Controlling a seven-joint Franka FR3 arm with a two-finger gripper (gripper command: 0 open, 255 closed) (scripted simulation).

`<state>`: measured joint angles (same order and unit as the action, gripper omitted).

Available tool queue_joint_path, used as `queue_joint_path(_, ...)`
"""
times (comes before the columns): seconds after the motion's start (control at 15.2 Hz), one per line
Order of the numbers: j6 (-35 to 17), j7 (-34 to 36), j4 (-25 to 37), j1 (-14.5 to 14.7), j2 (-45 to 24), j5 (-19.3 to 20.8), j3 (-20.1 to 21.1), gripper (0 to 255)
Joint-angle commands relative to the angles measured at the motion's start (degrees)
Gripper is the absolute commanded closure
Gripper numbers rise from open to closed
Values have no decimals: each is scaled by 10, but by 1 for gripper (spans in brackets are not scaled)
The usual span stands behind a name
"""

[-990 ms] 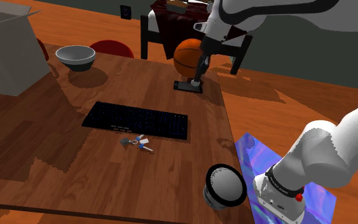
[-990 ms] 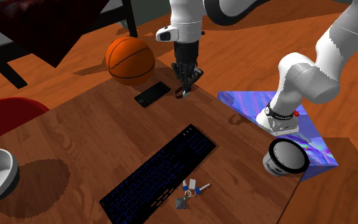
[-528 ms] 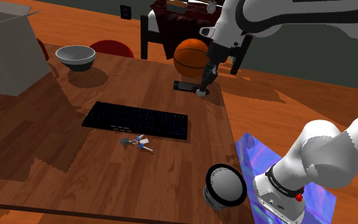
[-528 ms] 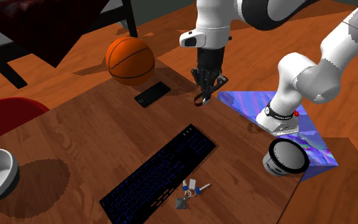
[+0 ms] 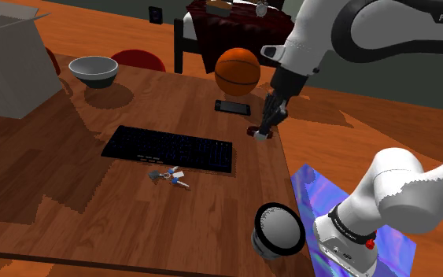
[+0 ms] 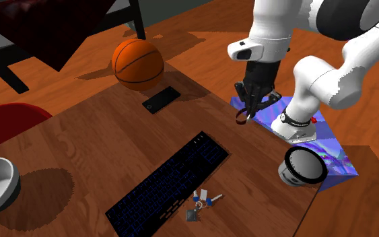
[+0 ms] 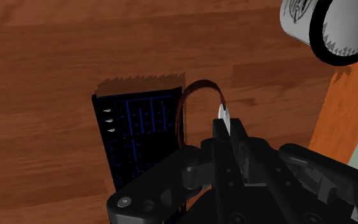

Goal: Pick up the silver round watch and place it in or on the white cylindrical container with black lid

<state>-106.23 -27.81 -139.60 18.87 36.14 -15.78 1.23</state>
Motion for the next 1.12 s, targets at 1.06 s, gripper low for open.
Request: queue_joint_path(1.06,56,230,-74,107,197,-131,186,255)
